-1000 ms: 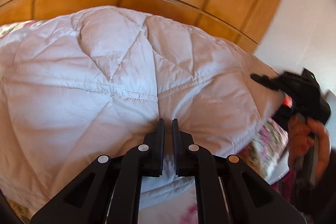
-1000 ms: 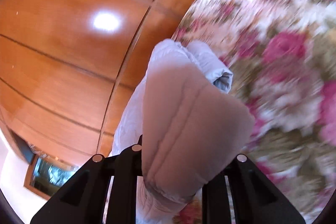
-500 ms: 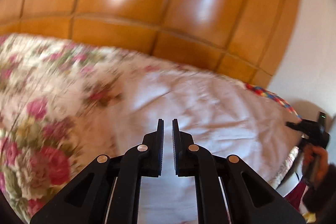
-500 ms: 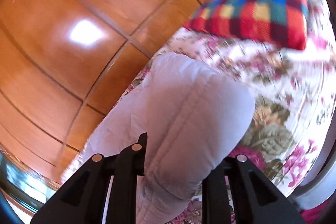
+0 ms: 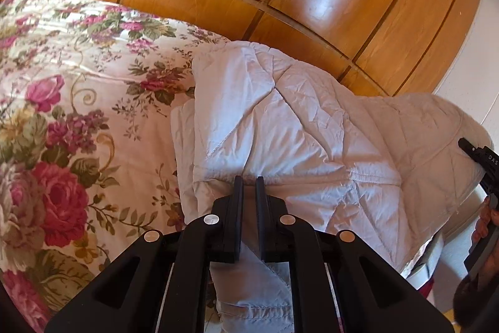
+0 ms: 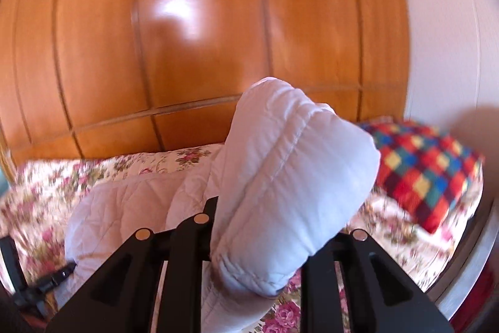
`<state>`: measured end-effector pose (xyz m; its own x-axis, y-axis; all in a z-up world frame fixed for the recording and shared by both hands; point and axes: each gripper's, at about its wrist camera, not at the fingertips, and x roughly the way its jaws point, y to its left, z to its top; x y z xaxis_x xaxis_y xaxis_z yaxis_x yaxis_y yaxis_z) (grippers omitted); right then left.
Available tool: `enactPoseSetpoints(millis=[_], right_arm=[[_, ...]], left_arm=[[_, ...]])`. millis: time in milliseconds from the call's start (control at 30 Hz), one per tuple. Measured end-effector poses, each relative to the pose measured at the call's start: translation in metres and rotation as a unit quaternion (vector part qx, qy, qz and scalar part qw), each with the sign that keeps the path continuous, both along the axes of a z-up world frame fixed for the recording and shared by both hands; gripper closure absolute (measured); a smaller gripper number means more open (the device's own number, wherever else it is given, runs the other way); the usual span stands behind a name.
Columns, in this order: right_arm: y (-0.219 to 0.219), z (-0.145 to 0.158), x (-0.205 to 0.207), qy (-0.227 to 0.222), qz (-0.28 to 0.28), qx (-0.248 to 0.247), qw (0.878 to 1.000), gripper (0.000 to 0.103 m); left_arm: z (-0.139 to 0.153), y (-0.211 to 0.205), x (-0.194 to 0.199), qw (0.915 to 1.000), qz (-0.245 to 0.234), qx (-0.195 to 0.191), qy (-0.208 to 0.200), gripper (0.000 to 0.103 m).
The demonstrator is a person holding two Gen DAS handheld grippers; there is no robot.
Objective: Fold small clothes
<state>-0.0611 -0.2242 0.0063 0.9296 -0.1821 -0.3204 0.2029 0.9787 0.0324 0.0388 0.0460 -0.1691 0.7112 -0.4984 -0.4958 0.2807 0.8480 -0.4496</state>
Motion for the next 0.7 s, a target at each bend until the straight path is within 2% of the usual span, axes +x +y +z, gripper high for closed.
enactPoseSetpoints(millis=[200,400,467,600,700], right_arm=[[0.061,-0.002,0.001,-0.008,0.066,-0.083,0.994,0.081],[0.109,-0.012,0.006,-0.002,0.135,-0.116,0.984,0.076],[0.129,-0.02,0.006,0.004,0.158,-0.138,0.978,0.075],[0.174,-0.045,0.01,0.022,0.21,-0.203,0.956,0.072],[0.196,-0.066,0.013,0.044,0.244,-0.231,0.941,0.071]], left_arm=[[0.0,0.004,0.002,0.9999,-0.003,-0.014,0.007,0.097],[-0.002,0.011,0.006,0.9991,-0.008,-0.035,0.021,0.097],[-0.001,0.013,0.008,0.9987,-0.012,-0.041,0.026,0.097],[-0.001,0.018,0.01,0.9978,-0.017,-0.053,0.035,0.097],[-0.001,0.021,0.012,0.9972,-0.021,-0.06,0.04,0.097]])
